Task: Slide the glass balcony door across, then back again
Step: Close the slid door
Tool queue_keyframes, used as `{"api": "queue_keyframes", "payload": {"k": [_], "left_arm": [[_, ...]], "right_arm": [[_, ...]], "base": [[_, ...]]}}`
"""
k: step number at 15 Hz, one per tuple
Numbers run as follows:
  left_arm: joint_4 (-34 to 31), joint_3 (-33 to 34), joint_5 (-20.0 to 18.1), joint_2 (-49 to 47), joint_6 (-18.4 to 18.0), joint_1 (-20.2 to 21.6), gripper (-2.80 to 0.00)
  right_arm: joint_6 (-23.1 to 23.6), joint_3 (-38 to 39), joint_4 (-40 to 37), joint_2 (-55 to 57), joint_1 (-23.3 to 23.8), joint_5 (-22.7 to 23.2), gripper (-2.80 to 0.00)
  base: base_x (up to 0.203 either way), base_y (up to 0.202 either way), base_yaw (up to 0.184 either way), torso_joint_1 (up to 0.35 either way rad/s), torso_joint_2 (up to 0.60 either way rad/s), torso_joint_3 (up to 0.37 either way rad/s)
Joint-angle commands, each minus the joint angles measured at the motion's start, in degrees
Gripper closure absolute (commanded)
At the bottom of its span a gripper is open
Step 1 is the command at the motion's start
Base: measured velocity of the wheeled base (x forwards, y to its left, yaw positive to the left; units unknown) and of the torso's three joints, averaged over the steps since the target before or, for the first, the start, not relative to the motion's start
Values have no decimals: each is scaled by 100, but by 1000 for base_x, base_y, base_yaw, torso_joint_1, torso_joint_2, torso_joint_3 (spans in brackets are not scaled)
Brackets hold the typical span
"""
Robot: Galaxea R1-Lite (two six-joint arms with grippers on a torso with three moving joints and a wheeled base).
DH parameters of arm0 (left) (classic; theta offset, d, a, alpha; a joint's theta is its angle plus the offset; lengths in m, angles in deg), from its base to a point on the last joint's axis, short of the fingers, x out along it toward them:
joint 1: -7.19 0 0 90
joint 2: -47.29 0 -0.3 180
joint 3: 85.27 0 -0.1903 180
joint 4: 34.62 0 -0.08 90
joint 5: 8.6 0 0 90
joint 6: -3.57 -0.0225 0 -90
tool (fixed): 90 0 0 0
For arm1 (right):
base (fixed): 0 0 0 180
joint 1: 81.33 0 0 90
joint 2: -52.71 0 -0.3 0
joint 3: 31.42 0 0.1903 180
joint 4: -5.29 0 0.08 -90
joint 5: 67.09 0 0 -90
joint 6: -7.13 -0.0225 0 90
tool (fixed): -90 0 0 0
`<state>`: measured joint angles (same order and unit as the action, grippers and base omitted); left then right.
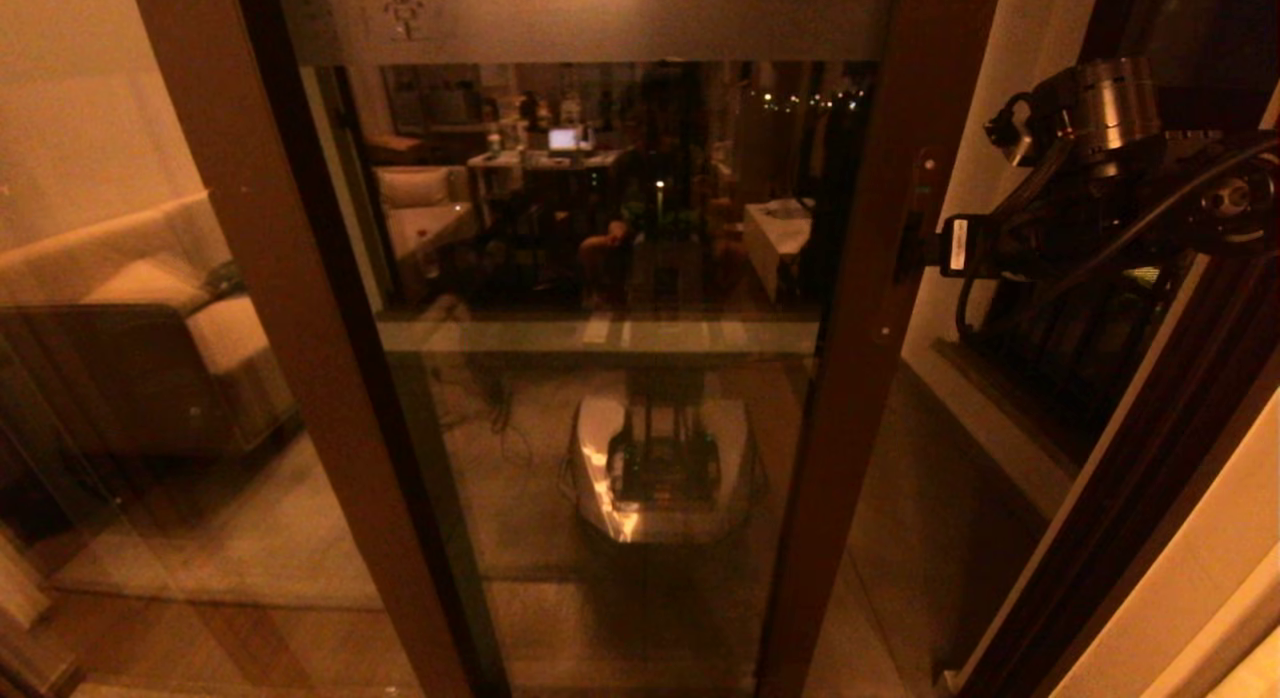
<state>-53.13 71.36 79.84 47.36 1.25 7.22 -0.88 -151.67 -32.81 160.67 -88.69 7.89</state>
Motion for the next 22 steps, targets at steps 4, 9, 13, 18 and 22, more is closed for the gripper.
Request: {"api": "queue_keyframes", "payload": {"k": [4,9,13,18,22], "left_arm": [[7,193,-2,-7,2,6,0],[7,193,-2,-7,-2,6,0],[7,193,-2,-7,0,1,0],[7,193,-2,-7,-2,2,0],[7,193,-2,-7,2,6,0]], "right_arm": [[36,12,-12,45,280,25,-280],[89,12,-3,94,467,34,-280],[124,21,-3,92,598,34,-280],[198,255,48,-64,772,83,-280],[236,338,134,-91,961,131,-280]], "base": [[0,0,0,0,0,0],[0,0,0,0,0,0],[0,0,0,0,0,0],[0,0,0,0,0,0],[0,0,0,0,0,0]]}}
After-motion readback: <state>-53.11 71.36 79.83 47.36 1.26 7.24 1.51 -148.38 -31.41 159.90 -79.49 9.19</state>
